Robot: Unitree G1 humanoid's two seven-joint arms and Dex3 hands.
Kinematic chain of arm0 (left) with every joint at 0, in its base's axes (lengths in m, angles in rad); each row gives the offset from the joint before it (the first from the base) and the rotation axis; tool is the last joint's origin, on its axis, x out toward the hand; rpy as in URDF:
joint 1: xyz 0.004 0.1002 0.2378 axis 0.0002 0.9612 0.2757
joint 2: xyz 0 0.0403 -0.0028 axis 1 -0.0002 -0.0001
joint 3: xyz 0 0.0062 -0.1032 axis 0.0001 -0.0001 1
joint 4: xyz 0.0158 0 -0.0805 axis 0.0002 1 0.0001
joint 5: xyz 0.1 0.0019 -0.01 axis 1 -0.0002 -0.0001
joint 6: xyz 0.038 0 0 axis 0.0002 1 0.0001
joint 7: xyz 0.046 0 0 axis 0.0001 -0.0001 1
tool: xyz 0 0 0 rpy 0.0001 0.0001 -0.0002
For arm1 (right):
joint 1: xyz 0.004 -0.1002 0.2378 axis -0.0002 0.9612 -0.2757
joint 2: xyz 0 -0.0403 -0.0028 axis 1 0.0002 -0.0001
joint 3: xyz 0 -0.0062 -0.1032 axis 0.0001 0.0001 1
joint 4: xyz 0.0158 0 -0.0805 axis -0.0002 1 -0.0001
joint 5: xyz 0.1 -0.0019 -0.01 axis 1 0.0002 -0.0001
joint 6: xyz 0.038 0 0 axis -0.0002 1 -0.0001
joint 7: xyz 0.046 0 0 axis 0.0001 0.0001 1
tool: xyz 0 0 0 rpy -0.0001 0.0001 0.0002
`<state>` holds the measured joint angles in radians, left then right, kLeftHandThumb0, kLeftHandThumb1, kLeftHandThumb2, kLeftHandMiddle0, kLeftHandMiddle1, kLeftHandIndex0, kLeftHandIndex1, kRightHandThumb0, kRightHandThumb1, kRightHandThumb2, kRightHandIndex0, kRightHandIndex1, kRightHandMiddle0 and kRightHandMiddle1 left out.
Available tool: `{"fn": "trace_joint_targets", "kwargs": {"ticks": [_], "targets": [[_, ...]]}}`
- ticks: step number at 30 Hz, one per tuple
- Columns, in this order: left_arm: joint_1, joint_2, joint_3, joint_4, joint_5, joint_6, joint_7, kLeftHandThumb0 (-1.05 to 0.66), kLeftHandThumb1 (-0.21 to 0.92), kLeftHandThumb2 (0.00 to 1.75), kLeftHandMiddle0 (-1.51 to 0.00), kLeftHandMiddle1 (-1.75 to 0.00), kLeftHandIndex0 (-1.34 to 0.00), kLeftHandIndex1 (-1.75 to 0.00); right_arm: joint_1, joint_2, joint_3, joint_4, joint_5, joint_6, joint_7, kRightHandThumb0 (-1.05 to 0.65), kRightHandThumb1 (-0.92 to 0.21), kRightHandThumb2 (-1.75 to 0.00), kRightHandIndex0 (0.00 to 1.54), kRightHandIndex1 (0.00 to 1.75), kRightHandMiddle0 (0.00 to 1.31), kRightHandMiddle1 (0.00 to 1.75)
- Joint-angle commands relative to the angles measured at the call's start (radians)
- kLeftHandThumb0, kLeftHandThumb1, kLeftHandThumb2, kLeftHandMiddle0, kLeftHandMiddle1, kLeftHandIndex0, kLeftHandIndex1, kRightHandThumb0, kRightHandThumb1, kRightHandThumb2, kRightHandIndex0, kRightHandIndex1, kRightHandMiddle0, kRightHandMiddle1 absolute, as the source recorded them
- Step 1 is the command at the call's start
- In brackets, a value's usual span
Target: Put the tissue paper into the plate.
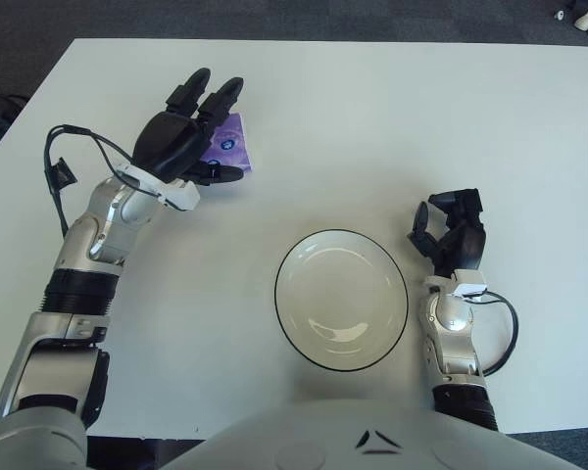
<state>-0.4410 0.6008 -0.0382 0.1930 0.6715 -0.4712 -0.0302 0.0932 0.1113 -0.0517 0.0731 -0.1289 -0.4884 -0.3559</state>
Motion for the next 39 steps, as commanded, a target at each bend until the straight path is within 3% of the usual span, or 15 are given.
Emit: {"fn": "trace_joint_targets", "kwargs": {"ticks": [1, 7, 17, 23, 31, 39], "targets": [[-0.026, 0.025, -0.026, 0.018, -0.024, 0.017, -0.054, -1.05, 0.78, 0.39, 0.0, 0.0, 0.0, 0.0, 0.066, 0.014, -0.003, 0.115, -0.002, 0.025, -0.001, -0.39, -0.64, -0.92, 0.6, 1.35, 0.37, 1.75], [-0.049, 0.035, -0.051, 0.021, -0.075, 0.077, -0.178, -1.05, 0.71, 0.38, 0.0, 0.0, 0.0, 0.0, 0.065, 0.013, -0.003, 0.117, -0.002, 0.022, 0.0, -0.39, -0.66, -0.9, 0.59, 1.35, 0.35, 1.75], [-0.104, 0.05, -0.098, 0.055, -0.084, 0.146, -0.295, -1.0, 0.51, 0.59, 0.0, 0.0, 0.0, 0.0, 0.066, 0.015, -0.004, 0.119, -0.004, 0.017, -0.004, -0.38, -0.68, -0.86, 0.59, 1.34, 0.34, 1.75], [-0.219, 0.038, -0.179, 0.307, -0.016, 0.098, -0.226, -1.02, 0.5, 0.63, 0.0, 0.0, 0.0, 0.0, 0.066, 0.014, -0.005, 0.12, -0.001, 0.014, 0.0, -0.38, -0.68, -0.86, 0.6, 1.34, 0.34, 1.75], [-0.285, 0.04, -0.232, 0.396, -0.009, 0.069, -0.228, -1.04, 0.51, 0.63, 0.0, 0.0, 0.0, 0.0, 0.069, 0.013, -0.004, 0.118, 0.003, 0.01, 0.006, -0.38, -0.68, -0.86, 0.61, 1.33, 0.34, 1.75], [-0.377, 0.017, -0.289, 0.586, -0.019, 0.024, -0.238, -1.05, 0.51, 0.63, 0.0, 0.0, 0.0, 0.0, 0.073, 0.012, -0.005, 0.118, 0.008, -0.001, 0.013, -0.38, -0.68, -0.87, 0.61, 1.33, 0.34, 1.75]]}}
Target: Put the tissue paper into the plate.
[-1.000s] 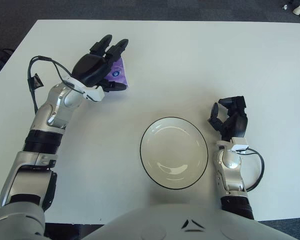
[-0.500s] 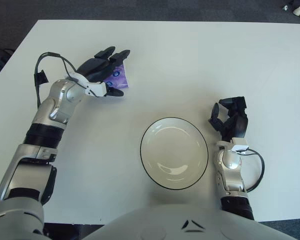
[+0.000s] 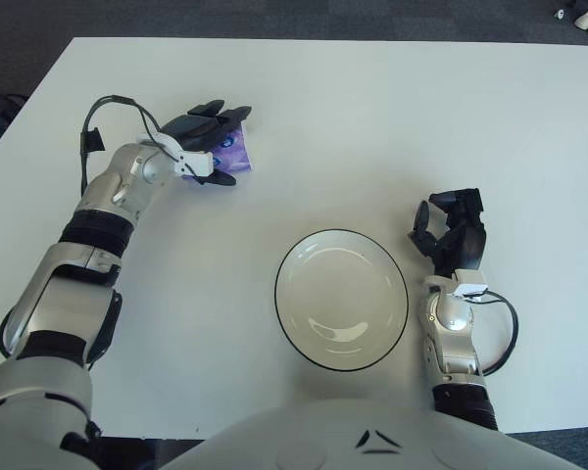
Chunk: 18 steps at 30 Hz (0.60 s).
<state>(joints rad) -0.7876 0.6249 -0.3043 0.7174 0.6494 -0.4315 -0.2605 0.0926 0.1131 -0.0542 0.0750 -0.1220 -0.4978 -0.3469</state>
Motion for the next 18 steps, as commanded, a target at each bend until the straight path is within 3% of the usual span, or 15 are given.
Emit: {"fn": "trace_joint_targets", "kwargs": {"ticks": [1, 7, 18], "targets": [[-0.051, -0.015, -0.031, 0.114, 0.004, -0.021, -0.008, -1.05, 0.5, 0.63, 0.0, 0.0, 0.0, 0.0, 0.075, 0.01, -0.002, 0.114, 0.001, 0.01, 0.005, -0.38, -0.68, -0.87, 0.61, 1.33, 0.34, 1.75], [-0.128, -0.05, -0.068, 0.3, 0.009, -0.025, 0.008, -1.01, 0.47, 0.63, 0.0, 0.0, 0.0, 0.0, 0.085, 0.012, -0.004, 0.101, 0.001, 0.024, 0.004, -0.38, -0.68, -0.86, 0.61, 1.33, 0.33, 1.75], [-0.176, -0.088, -0.084, 0.434, -0.026, -0.039, 0.021, -0.92, 0.36, 0.75, 0.0, 0.0, 0.0, 0.0, 0.094, 0.017, -0.003, 0.087, -0.008, 0.028, -0.008, -0.39, -0.65, -0.9, 0.61, 1.34, 0.36, 1.75]]}}
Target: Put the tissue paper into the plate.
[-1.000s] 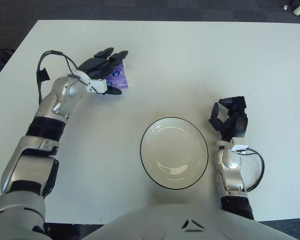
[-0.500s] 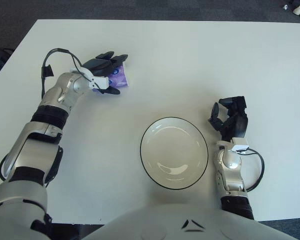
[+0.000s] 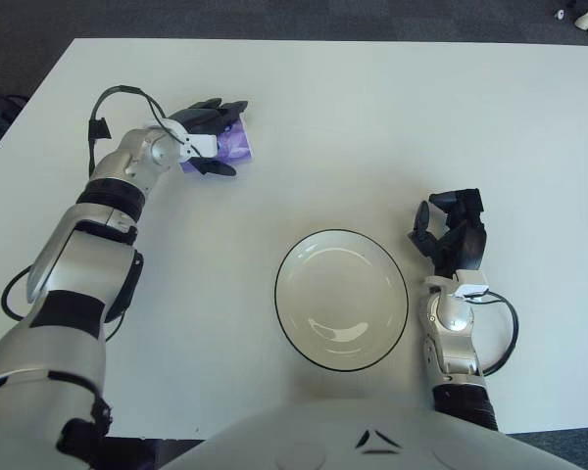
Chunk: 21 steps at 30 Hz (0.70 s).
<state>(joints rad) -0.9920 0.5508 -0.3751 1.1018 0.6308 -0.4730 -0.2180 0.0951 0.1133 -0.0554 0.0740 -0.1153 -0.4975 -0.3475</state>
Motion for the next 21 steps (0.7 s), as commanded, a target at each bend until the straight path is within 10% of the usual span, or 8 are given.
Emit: {"fn": "trace_joint_targets", "kwargs": {"ticks": [1, 21], "targets": [[0.028, -0.016, -0.01, 0.056, -0.015, -0.001, -0.027, -0.9, 0.35, 0.76, 0.0, 0.0, 0.0, 0.0, 0.092, 0.017, -0.001, 0.087, -0.015, 0.028, -0.008, -0.39, -0.64, -0.92, 0.61, 1.35, 0.37, 1.75], [0.068, -0.044, -0.012, 0.105, -0.108, -0.016, -0.104, -0.76, 0.28, 0.94, 0.0, 0.0, 0.0, 0.0, 0.097, 0.017, -0.001, 0.064, -0.005, 0.058, 0.001, -0.39, -0.62, -0.94, 0.61, 1.36, 0.37, 1.75]]}}
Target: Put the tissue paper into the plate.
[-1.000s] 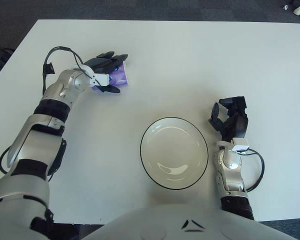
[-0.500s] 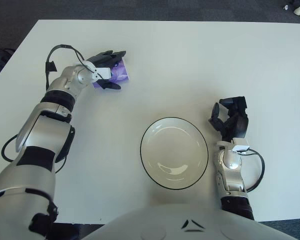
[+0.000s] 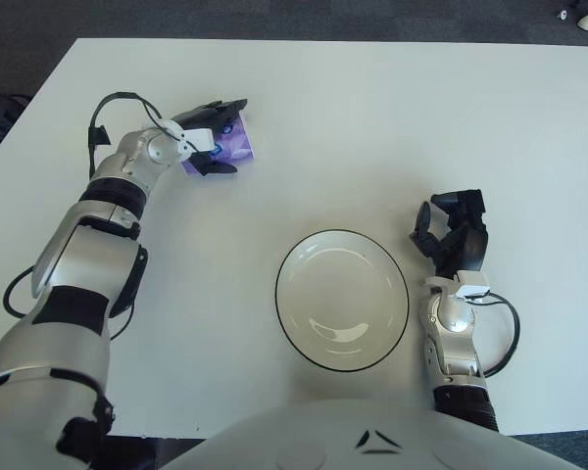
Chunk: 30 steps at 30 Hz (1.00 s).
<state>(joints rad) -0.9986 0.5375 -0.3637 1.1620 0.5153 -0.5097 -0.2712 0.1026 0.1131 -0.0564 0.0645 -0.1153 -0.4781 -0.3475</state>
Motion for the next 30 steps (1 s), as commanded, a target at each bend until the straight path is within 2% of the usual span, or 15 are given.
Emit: {"fn": "trace_joint_targets", "kwargs": {"ticks": [1, 2, 3, 4, 5, 6, 8, 10, 13, 16, 17, 19, 20, 23, 30], "targets": [[0.08, -0.036, -0.019, 0.048, 0.002, 0.028, -0.048, -0.75, 0.27, 0.97, 0.0, 0.0, 0.0, -0.05, 0.09, 0.017, 0.0, 0.073, -0.004, 0.036, 0.002, -0.39, -0.62, -0.94, 0.61, 1.36, 0.37, 1.75], [0.084, -0.04, -0.016, 0.05, -0.002, 0.032, -0.046, -0.69, 0.24, 1.0, 0.0, -0.22, 0.0, -0.24, 0.091, 0.017, 0.0, 0.072, -0.003, 0.035, 0.003, -0.39, -0.63, -0.94, 0.61, 1.36, 0.37, 1.75], [0.092, -0.047, -0.012, 0.05, -0.007, 0.037, -0.032, -0.68, 0.23, 1.01, 0.0, -0.3, 0.0, -0.31, 0.091, 0.017, 0.001, 0.072, -0.002, 0.033, 0.004, -0.39, -0.63, -0.94, 0.61, 1.36, 0.37, 1.75], [0.098, -0.051, -0.01, 0.05, -0.009, 0.04, -0.021, -0.63, 0.19, 1.06, 0.0, -0.69, 0.0, -0.62, 0.092, 0.017, 0.001, 0.071, -0.002, 0.032, 0.005, -0.39, -0.63, -0.93, 0.6, 1.36, 0.37, 1.75], [0.106, -0.055, -0.01, 0.048, -0.009, 0.04, -0.004, -0.6, 0.16, 1.1, 0.0, -0.96, 0.0, -0.82, 0.093, 0.016, 0.001, 0.071, -0.001, 0.031, 0.006, -0.39, -0.63, -0.93, 0.6, 1.36, 0.37, 1.75], [0.111, -0.058, -0.011, 0.047, -0.01, 0.04, 0.008, -0.59, 0.15, 1.13, 0.0, -1.08, 0.0, -0.95, 0.093, 0.016, 0.002, 0.07, -0.001, 0.03, 0.007, -0.39, -0.63, -0.93, 0.6, 1.36, 0.37, 1.75], [0.121, -0.064, -0.031, 0.057, 0.016, 0.035, 0.068, -0.54, 0.11, 1.21, -0.03, -1.44, -0.03, -1.35, 0.094, 0.017, 0.002, 0.07, -0.001, 0.03, 0.008, -0.39, -0.63, -0.93, 0.6, 1.35, 0.37, 1.75], [0.132, -0.067, -0.049, 0.068, 0.038, 0.032, 0.123, -0.52, 0.09, 1.25, -0.05, -1.59, -0.06, -1.55, 0.094, 0.017, 0.002, 0.068, -0.003, 0.031, 0.007, -0.39, -0.63, -0.93, 0.6, 1.35, 0.37, 1.75], [0.145, -0.066, -0.069, 0.075, 0.059, 0.029, 0.193, -0.46, 0.09, 1.27, -0.3, -1.69, -0.18, -1.68, 0.098, 0.017, 0.003, 0.057, -0.007, 0.042, 0.005, -0.39, -0.63, -0.93, 0.6, 1.35, 0.37, 1.75], [0.146, -0.065, -0.081, 0.08, 0.065, 0.034, 0.213, 0.18, 0.19, 1.36, -0.55, -1.73, -0.29, -1.72, 0.1, 0.017, 0.004, 0.051, -0.008, 0.051, 0.005, -0.39, -0.63, -0.93, 0.6, 1.36, 0.37, 1.75], [0.147, -0.065, -0.085, 0.082, 0.067, 0.036, 0.218, 0.29, 0.2, 1.39, -0.59, -1.74, -0.31, -1.73, 0.101, 0.018, 0.005, 0.049, -0.009, 0.052, 0.004, -0.39, -0.62, -0.94, 0.6, 1.36, 0.37, 1.75], [0.151, -0.064, -0.093, 0.085, 0.069, 0.039, 0.229, 0.4, 0.2, 1.42, -0.64, -1.74, -0.35, -1.74, 0.102, 0.018, 0.005, 0.047, -0.01, 0.054, 0.003, -0.39, -0.62, -0.94, 0.6, 1.36, 0.38, 1.75], [0.154, -0.063, -0.097, 0.086, 0.07, 0.041, 0.235, 0.25, 0.17, 1.46, -0.7, -1.72, -0.41, -1.74, 0.101, 0.018, 0.005, 0.047, -0.01, 0.054, 0.003, -0.39, -0.62, -0.94, 0.6, 1.36, 0.38, 1.75], [0.169, -0.066, -0.114, 0.096, 0.082, 0.054, 0.279, 0.08, 0.1, 1.54, -0.78, -1.69, -0.51, -1.74, 0.101, 0.018, 0.005, 0.049, -0.011, 0.05, 0.001, -0.4, -0.62, -0.94, 0.61, 1.36, 0.38, 1.75], [0.186, -0.072, -0.145, 0.101, 0.104, 0.076, 0.357, 0.01, -0.02, 1.67, -0.87, -1.67, -0.65, -1.75, 0.101, 0.015, 0.004, 0.055, -0.017, 0.042, -0.004, -0.39, -0.62, -0.94, 0.61, 1.35, 0.37, 1.75]]}}
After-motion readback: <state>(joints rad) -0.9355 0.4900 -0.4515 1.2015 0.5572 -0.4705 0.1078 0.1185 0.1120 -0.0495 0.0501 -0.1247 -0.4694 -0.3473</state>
